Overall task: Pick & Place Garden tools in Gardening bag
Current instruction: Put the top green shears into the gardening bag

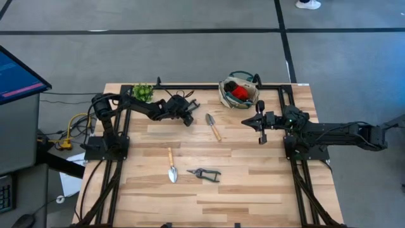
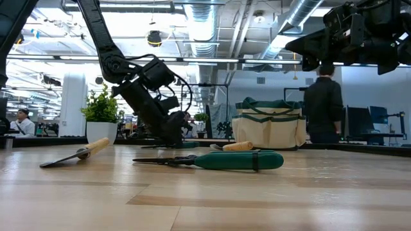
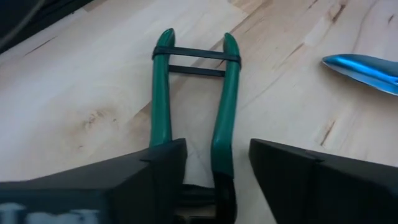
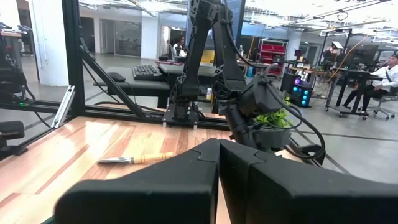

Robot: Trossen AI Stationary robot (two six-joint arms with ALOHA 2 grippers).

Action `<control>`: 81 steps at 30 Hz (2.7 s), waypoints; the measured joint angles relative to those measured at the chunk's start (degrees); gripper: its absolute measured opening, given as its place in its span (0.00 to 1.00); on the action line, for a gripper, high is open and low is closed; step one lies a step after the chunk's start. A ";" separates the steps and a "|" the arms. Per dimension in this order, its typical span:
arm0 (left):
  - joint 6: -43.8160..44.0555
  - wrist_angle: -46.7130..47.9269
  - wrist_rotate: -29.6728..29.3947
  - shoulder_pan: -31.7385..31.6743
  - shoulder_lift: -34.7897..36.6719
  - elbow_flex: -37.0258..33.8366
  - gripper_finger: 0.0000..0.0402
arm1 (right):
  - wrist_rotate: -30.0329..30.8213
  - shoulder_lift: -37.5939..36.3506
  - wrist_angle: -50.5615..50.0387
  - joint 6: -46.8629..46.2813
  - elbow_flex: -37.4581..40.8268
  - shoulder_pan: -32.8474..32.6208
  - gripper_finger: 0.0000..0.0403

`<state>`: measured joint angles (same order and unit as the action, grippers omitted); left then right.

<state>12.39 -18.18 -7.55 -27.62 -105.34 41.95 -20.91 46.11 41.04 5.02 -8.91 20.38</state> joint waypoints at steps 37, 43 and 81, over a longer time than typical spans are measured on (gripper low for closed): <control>-3.31 18.12 -8.11 15.21 14.00 -0.37 0.03 | -0.02 -0.02 0.09 -0.57 0.00 -0.09 0.00; -11.58 19.18 -12.81 20.96 24.49 -0.23 0.03 | -0.02 0.00 0.15 -1.53 0.00 0.00 0.00; -41.90 2.09 -24.61 30.65 28.73 0.50 0.03 | 0.04 13.20 -22.10 -21.72 -21.38 -0.13 0.04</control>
<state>-29.50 -16.09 -32.16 3.02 -76.61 42.46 -20.86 59.31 18.94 -16.71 -30.28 20.25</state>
